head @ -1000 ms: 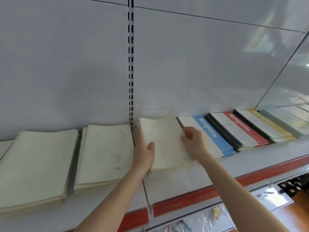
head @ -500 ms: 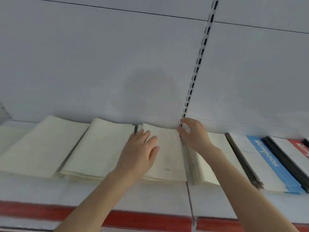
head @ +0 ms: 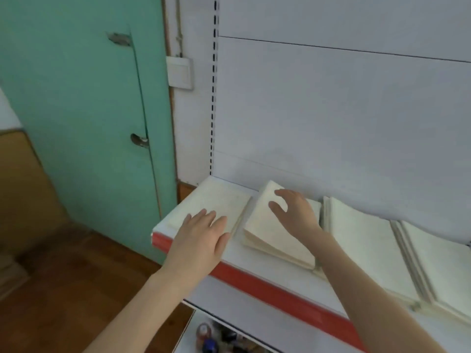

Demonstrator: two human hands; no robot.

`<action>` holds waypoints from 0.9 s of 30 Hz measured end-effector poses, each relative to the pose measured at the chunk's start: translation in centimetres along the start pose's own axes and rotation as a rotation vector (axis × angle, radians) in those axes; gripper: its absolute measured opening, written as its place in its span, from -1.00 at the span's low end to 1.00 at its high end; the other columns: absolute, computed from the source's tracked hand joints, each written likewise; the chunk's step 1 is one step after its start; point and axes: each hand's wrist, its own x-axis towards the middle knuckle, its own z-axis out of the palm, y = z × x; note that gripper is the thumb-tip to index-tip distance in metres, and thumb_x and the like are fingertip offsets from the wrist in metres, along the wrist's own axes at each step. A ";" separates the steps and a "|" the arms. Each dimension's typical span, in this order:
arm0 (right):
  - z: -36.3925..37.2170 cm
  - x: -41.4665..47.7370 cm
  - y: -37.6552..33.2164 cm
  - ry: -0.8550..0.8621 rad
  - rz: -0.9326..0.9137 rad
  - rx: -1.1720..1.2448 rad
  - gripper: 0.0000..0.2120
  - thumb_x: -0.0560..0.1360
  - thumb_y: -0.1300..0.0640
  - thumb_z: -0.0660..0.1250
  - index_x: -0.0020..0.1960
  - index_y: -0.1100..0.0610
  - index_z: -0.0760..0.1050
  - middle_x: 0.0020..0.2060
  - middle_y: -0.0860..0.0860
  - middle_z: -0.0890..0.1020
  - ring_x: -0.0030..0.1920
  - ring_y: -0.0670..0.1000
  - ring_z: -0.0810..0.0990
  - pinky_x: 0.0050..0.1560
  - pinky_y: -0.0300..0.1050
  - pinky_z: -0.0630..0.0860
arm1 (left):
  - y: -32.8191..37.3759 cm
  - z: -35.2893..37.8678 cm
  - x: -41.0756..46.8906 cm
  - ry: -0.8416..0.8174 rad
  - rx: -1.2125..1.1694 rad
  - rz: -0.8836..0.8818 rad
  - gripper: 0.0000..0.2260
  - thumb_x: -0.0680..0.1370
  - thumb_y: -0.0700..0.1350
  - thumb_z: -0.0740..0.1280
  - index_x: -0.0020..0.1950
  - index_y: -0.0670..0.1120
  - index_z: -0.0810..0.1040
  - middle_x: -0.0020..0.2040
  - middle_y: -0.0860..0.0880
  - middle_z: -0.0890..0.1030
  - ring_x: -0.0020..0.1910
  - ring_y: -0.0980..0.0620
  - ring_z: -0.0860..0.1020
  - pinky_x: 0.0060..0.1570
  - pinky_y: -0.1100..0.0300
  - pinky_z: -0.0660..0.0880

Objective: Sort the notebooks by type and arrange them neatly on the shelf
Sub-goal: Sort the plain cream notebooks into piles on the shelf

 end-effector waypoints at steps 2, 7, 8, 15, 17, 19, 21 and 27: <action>2.9 0.0 -3.4 -0.036 -0.012 0.000 -0.59 0.58 0.04 0.20 0.38 0.15 0.34 0.35 0.05 0.42 0.39 0.04 0.30 0.32 -0.19 0.20 | -3.8 -0.5 -1.3 0.005 -0.006 0.000 -0.61 0.46 0.01 0.09 -0.03 -0.12 0.66 -0.15 -0.06 0.68 -0.12 -0.07 0.66 -0.16 -0.01 0.58; 6.4 -1.2 -7.8 -0.089 0.037 -0.037 -0.59 0.57 0.05 0.20 0.38 0.17 0.34 0.35 0.07 0.41 0.38 0.05 0.30 0.32 -0.17 0.21 | -8.8 -0.4 -3.7 0.012 -0.147 0.000 -0.76 0.53 -0.07 0.29 0.08 -0.17 0.62 -0.08 -0.09 0.66 -0.03 -0.08 0.63 0.00 -0.03 0.54; 6.5 -1.3 -8.0 -0.087 0.051 -0.051 -0.59 0.57 0.04 0.20 0.38 0.17 0.34 0.35 0.07 0.41 0.38 0.05 0.30 0.32 -0.17 0.22 | -9.3 -0.2 -3.9 0.007 -0.203 -0.010 -0.75 0.53 -0.10 0.32 0.14 -0.18 0.59 0.00 -0.11 0.65 0.06 -0.11 0.60 0.11 -0.08 0.49; 8.1 -0.6 -10.0 -0.167 0.013 -0.166 -0.55 0.58 -0.01 0.16 0.41 0.15 0.29 0.39 0.05 0.36 0.42 0.01 0.23 0.36 -0.16 0.18 | -10.6 1.1 -4.3 0.009 -0.280 0.003 -0.71 0.54 -0.09 0.30 0.22 -0.16 0.54 0.08 -0.08 0.61 0.12 -0.07 0.57 0.20 -0.07 0.42; 9.4 -0.1 -11.0 -0.231 -0.022 -0.188 -0.52 0.58 -0.05 0.15 0.43 0.13 0.25 0.41 0.05 0.32 0.44 0.03 0.19 0.40 -0.12 0.15 | -10.9 1.0 -4.5 0.028 -0.273 -0.001 -0.73 0.53 -0.09 0.32 0.19 -0.17 0.56 0.05 -0.09 0.62 0.09 -0.08 0.58 0.17 -0.06 0.44; 11.0 0.1 -11.8 -0.299 -0.041 -0.227 -0.46 0.56 -0.11 0.17 0.45 0.12 0.21 0.44 0.06 0.28 0.46 0.05 0.16 0.44 -0.07 0.11 | -11.1 0.7 -4.5 -0.019 -0.276 -0.026 -0.68 0.57 -0.05 0.23 0.29 -0.14 0.49 0.17 -0.08 0.57 0.22 -0.06 0.50 0.29 -0.01 0.34; 12.3 0.1 -12.0 -0.372 -0.043 -0.264 -0.43 0.55 -0.13 0.17 0.45 0.12 0.19 0.44 0.08 0.25 0.46 0.08 0.16 0.47 -0.02 0.09 | -11.5 0.8 -4.3 -0.040 -0.283 -0.053 -0.63 0.61 -0.01 0.12 0.39 -0.09 0.38 0.29 -0.04 0.49 0.32 0.01 0.39 0.38 0.08 0.21; 13.2 0.8 -11.4 -0.406 -0.131 -0.373 -0.65 0.61 -0.02 0.06 0.23 0.20 0.37 0.19 0.13 0.44 0.26 0.14 0.36 0.31 -0.05 0.27 | -12.0 1.1 -3.6 -0.034 -0.394 -0.108 -0.63 0.61 0.00 0.11 0.39 -0.07 0.37 0.25 0.00 0.50 0.24 0.10 0.44 0.29 0.20 0.33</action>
